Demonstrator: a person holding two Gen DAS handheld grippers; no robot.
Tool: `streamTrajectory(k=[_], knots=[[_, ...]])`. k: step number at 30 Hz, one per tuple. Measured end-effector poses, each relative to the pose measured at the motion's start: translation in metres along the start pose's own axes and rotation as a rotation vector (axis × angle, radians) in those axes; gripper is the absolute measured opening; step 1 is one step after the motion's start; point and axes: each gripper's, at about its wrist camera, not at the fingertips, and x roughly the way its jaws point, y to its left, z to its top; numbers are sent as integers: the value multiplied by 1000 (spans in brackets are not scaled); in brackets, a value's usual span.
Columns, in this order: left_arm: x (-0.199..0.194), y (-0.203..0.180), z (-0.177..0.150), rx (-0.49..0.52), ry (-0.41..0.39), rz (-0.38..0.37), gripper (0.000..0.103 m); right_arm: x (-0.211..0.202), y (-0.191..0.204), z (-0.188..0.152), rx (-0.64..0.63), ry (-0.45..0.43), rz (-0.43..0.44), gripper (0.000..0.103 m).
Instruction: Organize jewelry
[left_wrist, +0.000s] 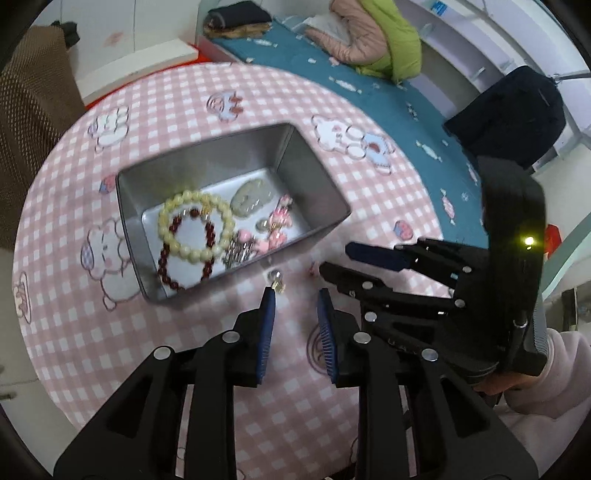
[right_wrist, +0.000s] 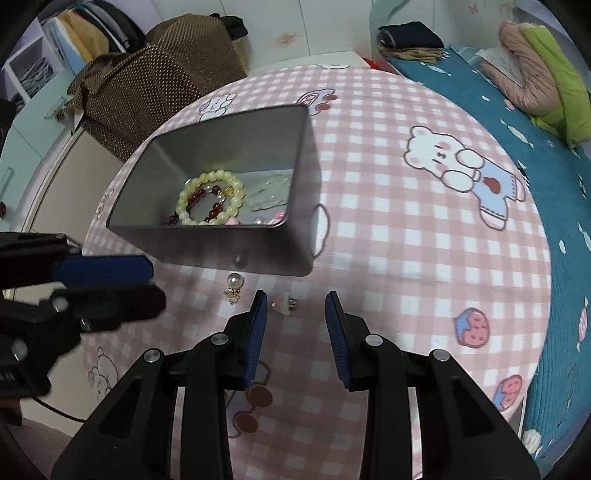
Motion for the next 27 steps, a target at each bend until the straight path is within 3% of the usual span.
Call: streamTrajectory(k=[4, 9, 13, 25, 27], knots=[[10, 5, -6, -27, 35, 20, 24, 7, 2, -2, -7, 5, -2, 31], [18, 13, -7, -71, 40, 41, 37, 12, 5, -3, -46, -9, -17, 27], [26, 15, -6, -98, 46, 38, 37, 14, 9, -6, -93, -15, -57, 14], [54, 9, 4, -145, 43, 90, 37, -10, -8, -8, -23, -59, -86, 14], [57, 8, 7, -153, 23, 89, 32, -16, -11, -10, -12, -71, -94, 14]])
